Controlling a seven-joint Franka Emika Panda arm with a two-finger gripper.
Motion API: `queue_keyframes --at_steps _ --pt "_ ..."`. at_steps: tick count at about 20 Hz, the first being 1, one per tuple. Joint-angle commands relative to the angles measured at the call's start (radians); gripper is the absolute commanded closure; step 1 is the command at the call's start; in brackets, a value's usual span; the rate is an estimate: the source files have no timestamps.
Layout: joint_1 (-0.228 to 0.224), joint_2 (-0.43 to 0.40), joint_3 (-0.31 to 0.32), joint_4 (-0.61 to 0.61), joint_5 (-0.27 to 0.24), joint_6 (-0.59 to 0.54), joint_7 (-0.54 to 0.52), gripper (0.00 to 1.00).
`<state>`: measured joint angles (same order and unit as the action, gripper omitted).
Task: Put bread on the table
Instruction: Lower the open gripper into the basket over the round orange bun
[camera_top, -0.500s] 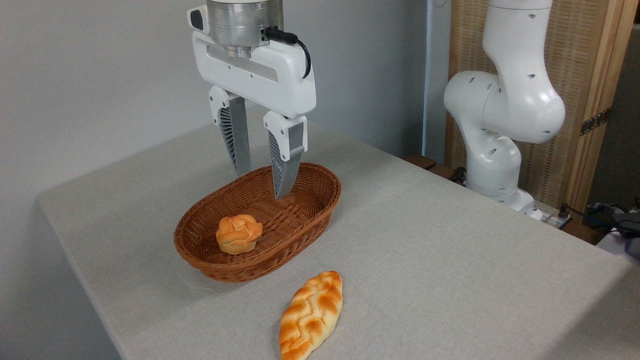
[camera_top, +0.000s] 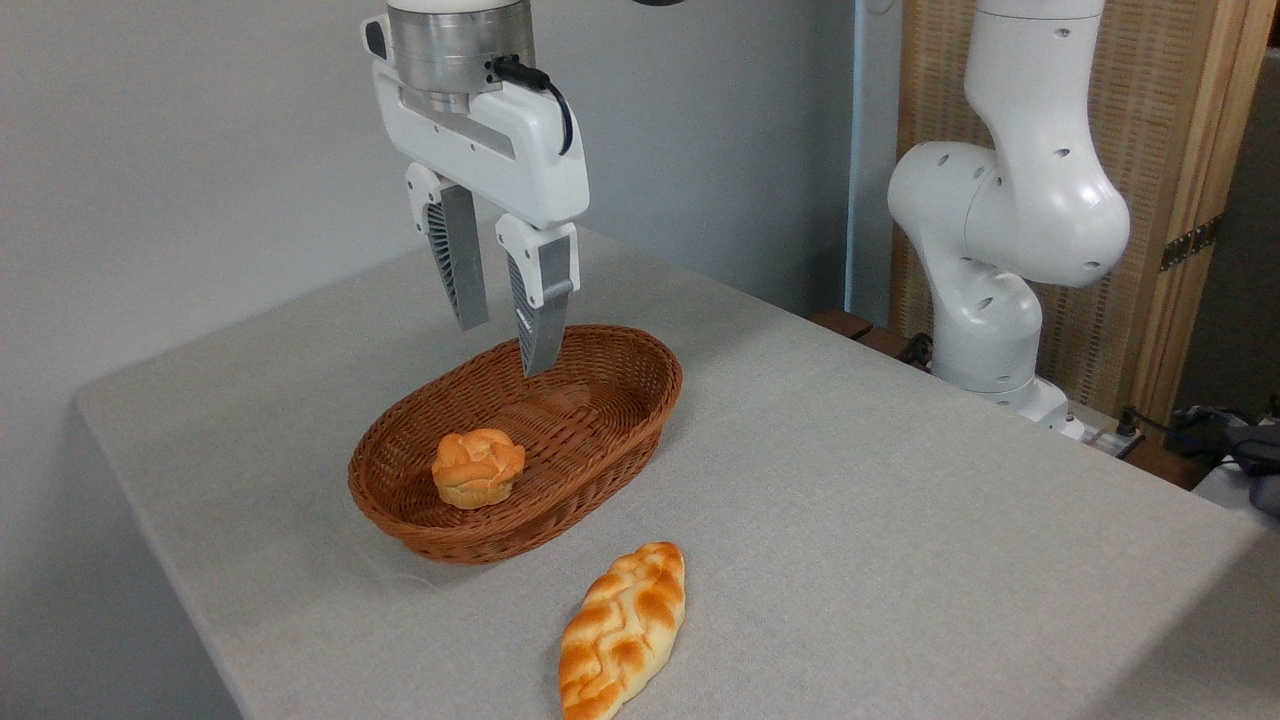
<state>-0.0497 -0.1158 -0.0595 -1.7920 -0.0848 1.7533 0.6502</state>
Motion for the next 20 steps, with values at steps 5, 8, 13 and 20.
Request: queue_keyframes --at_steps 5,8,13,20 --pt "-0.05 -0.012 0.007 -0.095 -0.01 0.07 0.069 0.0" --pt "-0.071 -0.012 0.007 -0.159 -0.01 0.182 0.104 0.0" --pt "-0.108 -0.002 0.007 -0.23 -0.01 0.239 0.215 0.0" --pt "-0.136 0.013 0.007 -0.311 -0.009 0.374 0.264 0.0"
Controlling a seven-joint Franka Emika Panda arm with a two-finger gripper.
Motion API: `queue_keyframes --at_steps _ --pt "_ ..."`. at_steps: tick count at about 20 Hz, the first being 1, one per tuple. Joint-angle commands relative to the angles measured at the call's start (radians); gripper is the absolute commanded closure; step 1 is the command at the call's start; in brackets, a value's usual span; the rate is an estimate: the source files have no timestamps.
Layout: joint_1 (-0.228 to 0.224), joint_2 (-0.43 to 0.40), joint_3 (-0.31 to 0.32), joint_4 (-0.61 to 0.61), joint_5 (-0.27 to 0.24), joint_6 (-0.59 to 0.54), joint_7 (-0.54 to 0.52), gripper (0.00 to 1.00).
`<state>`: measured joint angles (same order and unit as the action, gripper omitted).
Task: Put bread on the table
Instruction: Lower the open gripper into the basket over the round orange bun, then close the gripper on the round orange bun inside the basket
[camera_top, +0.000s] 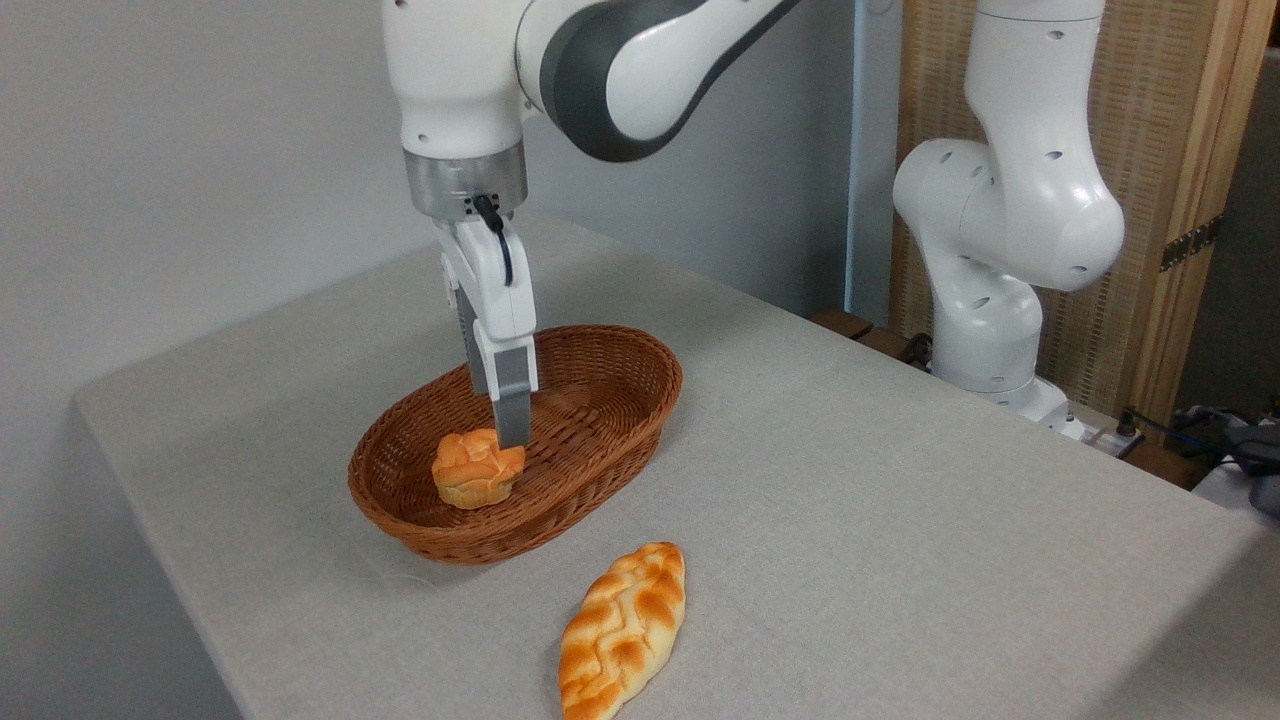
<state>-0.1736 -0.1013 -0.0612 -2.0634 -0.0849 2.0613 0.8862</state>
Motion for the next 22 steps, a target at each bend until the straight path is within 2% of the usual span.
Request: queue_keyframes --at_steps 1,11,22 --pt "-0.017 0.003 0.009 -0.047 -0.009 0.083 0.03 0.0" --pt "-0.055 0.037 0.009 -0.063 -0.009 0.154 0.05 0.0" --pt "-0.055 0.064 0.011 -0.063 0.008 0.183 0.051 0.0"
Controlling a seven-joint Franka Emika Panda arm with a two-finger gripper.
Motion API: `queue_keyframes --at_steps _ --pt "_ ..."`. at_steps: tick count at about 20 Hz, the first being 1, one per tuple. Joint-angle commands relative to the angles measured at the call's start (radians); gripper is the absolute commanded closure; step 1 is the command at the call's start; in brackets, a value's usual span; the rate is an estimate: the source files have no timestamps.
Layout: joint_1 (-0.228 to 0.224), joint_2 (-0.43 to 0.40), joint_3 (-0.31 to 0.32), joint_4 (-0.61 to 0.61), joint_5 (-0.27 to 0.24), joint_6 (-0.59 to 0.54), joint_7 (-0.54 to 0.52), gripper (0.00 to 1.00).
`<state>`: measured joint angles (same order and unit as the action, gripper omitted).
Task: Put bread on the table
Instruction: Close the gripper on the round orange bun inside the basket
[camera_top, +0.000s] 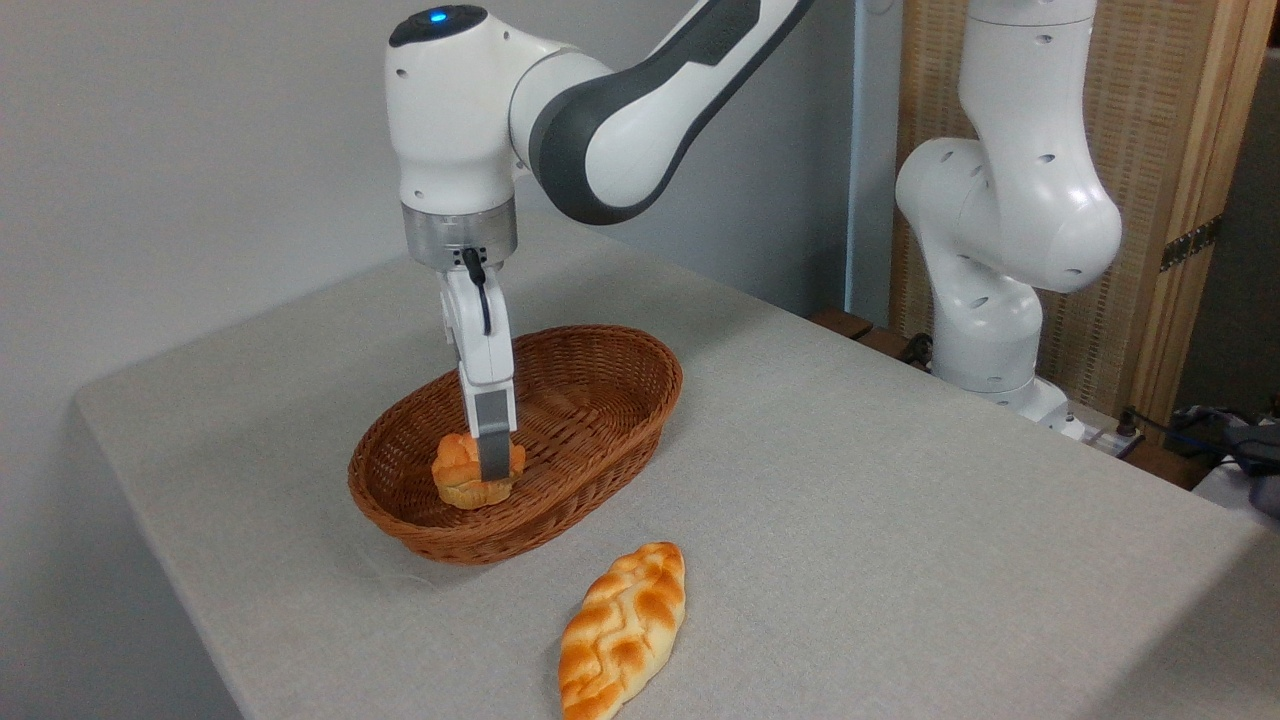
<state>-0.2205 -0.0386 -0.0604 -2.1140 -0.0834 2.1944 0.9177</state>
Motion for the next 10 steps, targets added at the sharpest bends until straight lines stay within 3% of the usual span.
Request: queue_keyframes --at_steps 1,10 --pt "-0.01 0.006 0.01 -0.012 0.007 0.062 0.02 0.0" --pt "-0.01 0.037 0.01 -0.012 0.007 0.073 0.018 0.02"
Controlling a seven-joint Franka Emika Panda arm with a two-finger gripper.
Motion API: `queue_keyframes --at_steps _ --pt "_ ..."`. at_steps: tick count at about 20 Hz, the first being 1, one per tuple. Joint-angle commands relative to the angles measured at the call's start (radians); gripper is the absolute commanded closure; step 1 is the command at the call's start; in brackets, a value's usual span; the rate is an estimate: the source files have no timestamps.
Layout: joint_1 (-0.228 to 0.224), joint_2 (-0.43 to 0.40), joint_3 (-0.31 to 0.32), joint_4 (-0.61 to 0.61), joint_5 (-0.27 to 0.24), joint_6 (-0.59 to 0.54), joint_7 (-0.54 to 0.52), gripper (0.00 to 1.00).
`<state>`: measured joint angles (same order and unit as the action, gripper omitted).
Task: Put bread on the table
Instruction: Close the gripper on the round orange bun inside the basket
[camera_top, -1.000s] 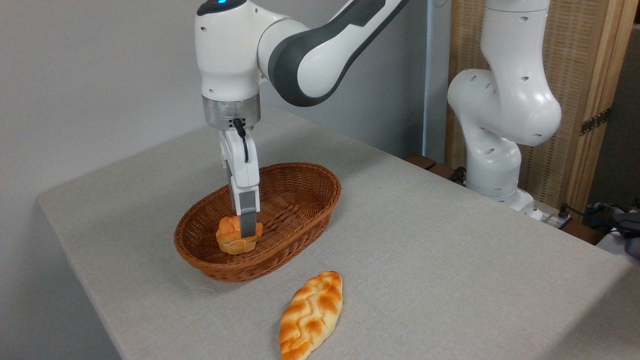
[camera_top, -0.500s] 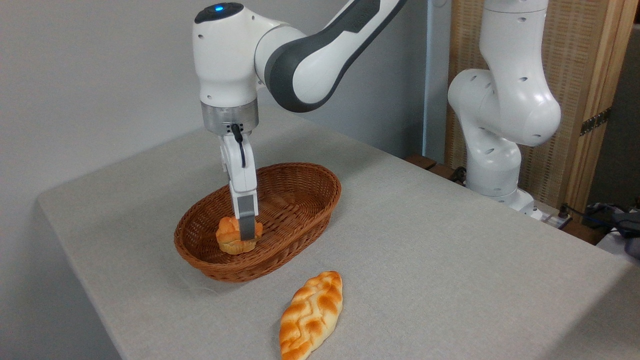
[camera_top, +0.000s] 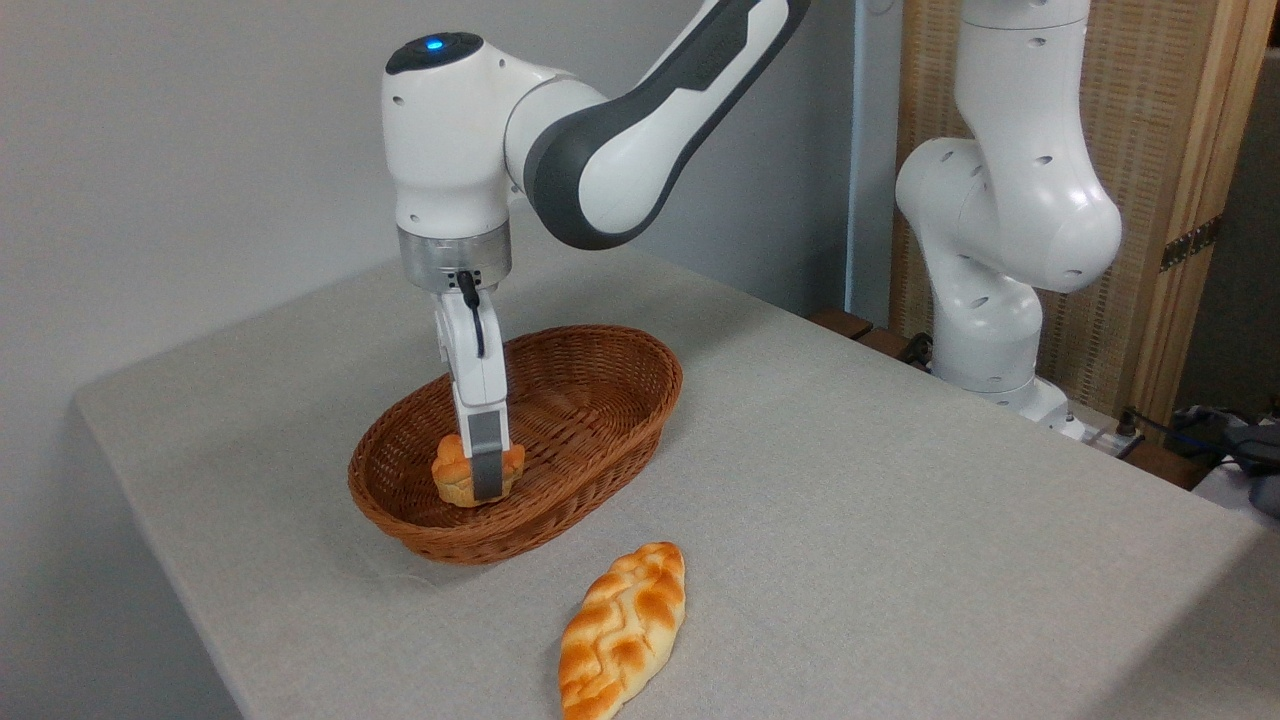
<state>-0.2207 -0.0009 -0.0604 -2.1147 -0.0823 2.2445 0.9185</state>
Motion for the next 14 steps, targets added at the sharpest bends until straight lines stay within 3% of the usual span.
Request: queue_keyframes --at_steps 1,4,5,14 --pt "-0.009 0.002 0.01 -0.011 0.006 0.023 0.017 0.11" --pt "-0.009 -0.001 0.008 -0.01 0.004 0.023 0.016 0.53" --pt "-0.009 -0.001 0.008 -0.01 0.004 0.021 0.016 0.63" --pt "-0.008 -0.011 0.01 -0.007 -0.005 0.015 0.014 0.66"
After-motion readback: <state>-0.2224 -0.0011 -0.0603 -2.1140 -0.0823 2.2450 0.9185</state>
